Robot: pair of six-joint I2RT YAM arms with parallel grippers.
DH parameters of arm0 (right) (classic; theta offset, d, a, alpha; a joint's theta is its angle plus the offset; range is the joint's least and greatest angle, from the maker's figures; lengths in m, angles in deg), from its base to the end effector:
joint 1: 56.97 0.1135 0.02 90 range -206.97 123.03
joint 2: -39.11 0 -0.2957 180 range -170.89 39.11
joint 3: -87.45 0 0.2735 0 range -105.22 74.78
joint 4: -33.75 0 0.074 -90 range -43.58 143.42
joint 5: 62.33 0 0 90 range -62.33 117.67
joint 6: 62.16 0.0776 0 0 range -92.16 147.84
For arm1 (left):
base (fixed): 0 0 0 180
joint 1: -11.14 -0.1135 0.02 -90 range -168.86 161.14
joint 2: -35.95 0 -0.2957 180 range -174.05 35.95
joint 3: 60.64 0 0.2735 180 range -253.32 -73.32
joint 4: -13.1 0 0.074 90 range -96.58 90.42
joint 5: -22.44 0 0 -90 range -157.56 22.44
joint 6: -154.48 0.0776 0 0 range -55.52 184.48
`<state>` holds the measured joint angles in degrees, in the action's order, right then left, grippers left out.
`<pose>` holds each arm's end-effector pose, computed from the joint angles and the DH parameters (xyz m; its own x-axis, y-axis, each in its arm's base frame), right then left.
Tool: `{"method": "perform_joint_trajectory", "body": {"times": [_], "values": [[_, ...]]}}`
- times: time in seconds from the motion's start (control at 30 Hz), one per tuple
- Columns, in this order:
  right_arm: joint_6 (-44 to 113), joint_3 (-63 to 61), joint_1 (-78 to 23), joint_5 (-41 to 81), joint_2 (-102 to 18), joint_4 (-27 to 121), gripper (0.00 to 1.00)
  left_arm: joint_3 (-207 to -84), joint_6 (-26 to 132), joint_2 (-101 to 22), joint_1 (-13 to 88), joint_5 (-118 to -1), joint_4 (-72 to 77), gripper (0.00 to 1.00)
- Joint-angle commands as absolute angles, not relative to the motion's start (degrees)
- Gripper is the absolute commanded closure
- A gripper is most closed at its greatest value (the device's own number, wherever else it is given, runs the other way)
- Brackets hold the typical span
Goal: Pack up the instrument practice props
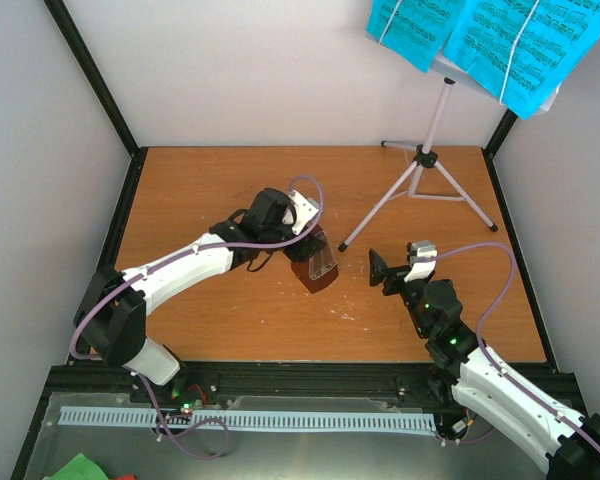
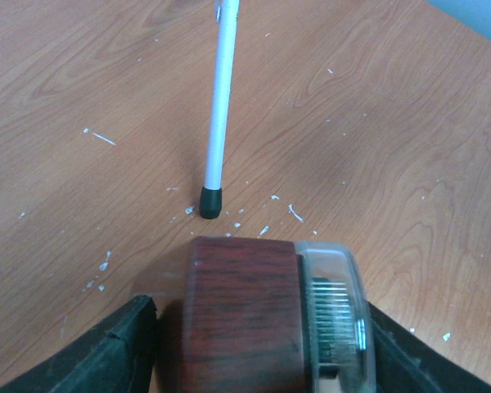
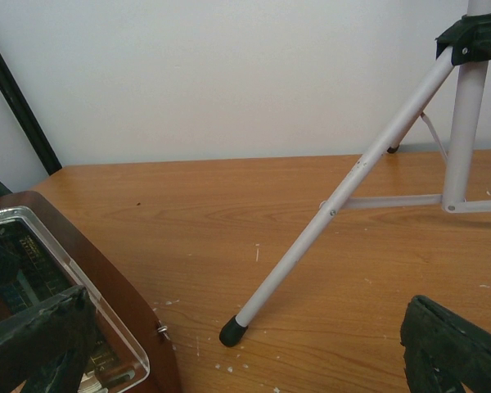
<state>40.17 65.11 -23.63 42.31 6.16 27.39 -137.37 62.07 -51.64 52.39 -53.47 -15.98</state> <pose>0.1690 0.0877 0.2129 -0.1291 0.1624 -0.9782 -0.3006 0.9337 0.1947 0.2812 -0.2718 0.2616 -0.5150 0.3974 -0.7595 0.7589 0.6234 -0.1884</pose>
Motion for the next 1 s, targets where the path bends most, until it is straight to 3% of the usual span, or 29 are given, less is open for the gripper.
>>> {"method": "perform_joint_trajectory", "body": {"times": [0.0,0.3,0.37,0.5,0.63,0.73,0.97], "values": [[40.4,66.2,-24.1,43.6,6.9,27.3,0.0,-139.5,62.5,-52.2,53.6,-54.4,-17.2,0.45],[40.3,66.2,-24.2,43.8,7.0,27.4,0.0,-139.6,61.8,-52.1,54.0,-55.9,-17.3,0.54],[40.1,66.3,-24.2,43.9,7.0,27.4,0.0,-139.5,61.5,-51.9,54.1,-55.7,-17.2,0.48],[40.1,66.3,-24.2,43.8,7.0,27.5,0.0,-139.0,60.3,-51.1,54.1,-53.3,-15.8,0.21],[40.2,66.3,-24.2,43.8,7.1,27.6,0.0,-138.9,59.0,-50.1,54.1,-51.5,-14.0,0.15],[40.3,66.4,-24.2,43.6,7.1,27.6,0.0,-138.9,58.7,-49.7,54.1,-52.1,-13.1,0.17],[40.4,66.3,-24.1,43.3,7.0,27.6,0.0,-139.1,59.1,-50.4,54.1,-53.3,-13.5,0.38]]}}
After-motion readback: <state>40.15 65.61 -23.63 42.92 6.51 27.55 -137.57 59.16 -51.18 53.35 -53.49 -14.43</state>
